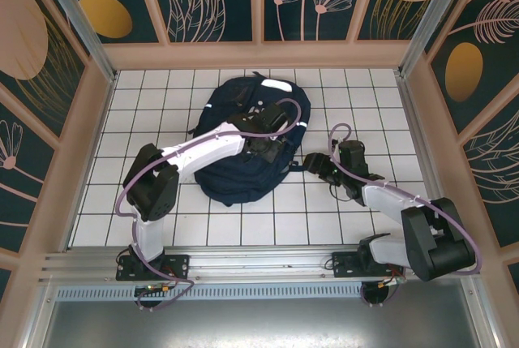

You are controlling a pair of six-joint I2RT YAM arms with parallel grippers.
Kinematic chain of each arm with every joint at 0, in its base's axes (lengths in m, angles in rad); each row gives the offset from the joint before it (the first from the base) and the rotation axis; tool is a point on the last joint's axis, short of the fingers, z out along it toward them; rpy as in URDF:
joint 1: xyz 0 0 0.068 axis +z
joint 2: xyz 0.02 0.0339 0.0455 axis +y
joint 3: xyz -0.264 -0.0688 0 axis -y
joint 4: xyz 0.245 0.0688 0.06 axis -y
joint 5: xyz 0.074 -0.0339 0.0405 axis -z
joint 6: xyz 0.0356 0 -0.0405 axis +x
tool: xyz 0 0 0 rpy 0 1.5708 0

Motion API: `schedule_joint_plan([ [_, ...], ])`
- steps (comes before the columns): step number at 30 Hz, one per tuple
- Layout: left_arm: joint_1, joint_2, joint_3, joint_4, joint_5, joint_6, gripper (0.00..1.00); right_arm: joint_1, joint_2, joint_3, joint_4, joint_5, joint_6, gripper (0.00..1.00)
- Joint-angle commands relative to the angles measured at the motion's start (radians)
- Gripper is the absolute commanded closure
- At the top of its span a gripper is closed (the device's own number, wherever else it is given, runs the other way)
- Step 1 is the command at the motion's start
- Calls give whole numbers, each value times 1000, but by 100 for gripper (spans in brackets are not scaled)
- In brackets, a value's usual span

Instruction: Pack the student bag

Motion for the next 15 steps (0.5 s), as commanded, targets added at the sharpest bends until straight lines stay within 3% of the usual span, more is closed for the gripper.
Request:
schedule_joint_plan([
  [1, 67, -37, 13, 62, 59, -14, 100, 27, -26, 6, 27, -15, -32, 39],
  [4, 125, -79, 1, 108, 167, -60, 100, 83, -39, 19, 23, 79, -108, 36],
  [8, 168, -123, -7, 137, 217, -79, 100, 160, -81, -12, 142, 208, -246, 33],
  [13, 197, -157, -17, 152, 241, -89, 100, 192, -175, -175, 458, 247, -468, 33],
  [15, 214, -173, -29, 159, 248, -89, 100, 189, -173, -182, 463, 250, -517, 36],
])
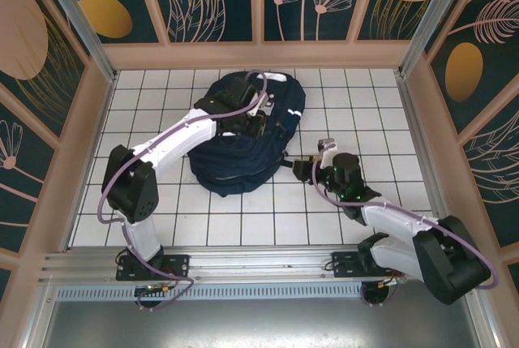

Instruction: Pack the student bag

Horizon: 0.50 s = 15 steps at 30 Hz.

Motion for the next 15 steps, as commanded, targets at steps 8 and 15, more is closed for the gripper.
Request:
schedule_joint_plan([
  [8, 54, -184, -91, 124, 48, -24, 100, 93, 53, -9, 129, -10, -270, 48],
  [15, 54, -277, -195, 188, 138, -73, 100, 274, 246, 24, 178, 128, -374, 47],
])
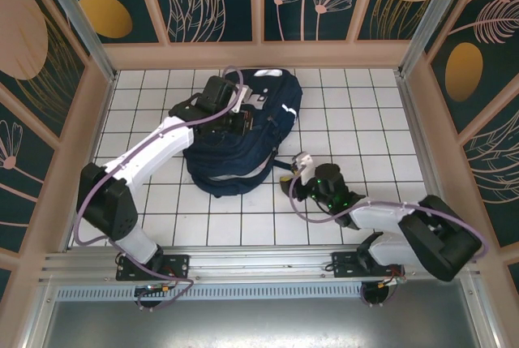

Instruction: Pack the student bag

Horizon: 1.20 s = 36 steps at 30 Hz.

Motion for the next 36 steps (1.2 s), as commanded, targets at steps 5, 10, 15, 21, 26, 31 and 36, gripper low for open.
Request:
schedule_joint_plan([
  [5, -2, -89, -89, 129, 141, -57, 100, 63, 191, 85, 135, 149, -97, 48],
  [10, -1, -110, -125, 146, 174, -67, 100, 67, 289, 144, 187, 194, -128, 51],
  [15, -2, -130, -153, 143, 182, -63, 100, 64, 367, 166, 248, 181, -168, 53],
  [21, -1, -159, -193, 140, 179, -60, 100, 51, 394, 164, 273, 145, -191, 63],
  [26, -1, -177, -206, 129, 164, -52, 100, 50, 370, 150, 258, 129, -229, 77],
  [31, -2, -193, -209, 120, 154, -48, 100, 46, 364, 156, 226, 124, -249, 91],
  [36, -2, -215, -219, 107, 145, -39, 100, 47, 372, 177, 206, 150, -247, 81],
])
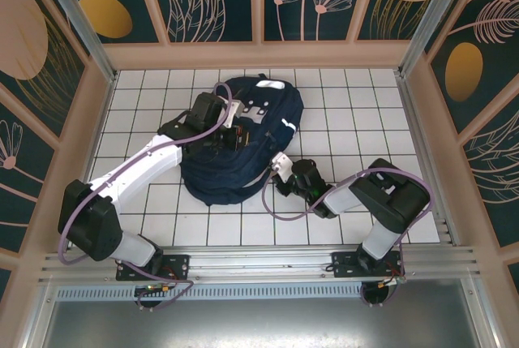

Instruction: Pack the student bag

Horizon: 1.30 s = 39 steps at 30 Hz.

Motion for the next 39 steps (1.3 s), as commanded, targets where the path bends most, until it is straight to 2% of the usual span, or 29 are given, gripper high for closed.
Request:
schedule_joint_plan([
  [1, -5, -71, -2, 16, 45, 9, 100, -4, -14, 26, -2, 19, -11, 79],
  [4, -4, -79, -17, 24, 60, 2, 100, -3, -10, 35, 1, -4, -11, 75],
  [8, -5, -79, -39, 44, 66, -12, 100, 9, -13, 61, -7, -20, -10, 76],
  [12, -5, -67, -43, 72, 59, -33, 100, 35, -35, 69, -28, -78, -16, 88],
  [16, -5, -40, -28, 103, 54, -56, 100, 55, -52, 58, -68, -67, -24, 100],
  [27, -5, 26, -4, 168, 81, -117, 100, 131, -112, -20, -85, -17, -27, 100],
  [35, -5, 66, 5, 191, 92, -137, 100, 212, -123, -75, -24, 11, -6, 100],
  [39, -4, 61, 4, 183, 88, -129, 100, 203, -163, -122, -11, 66, 54, 100],
])
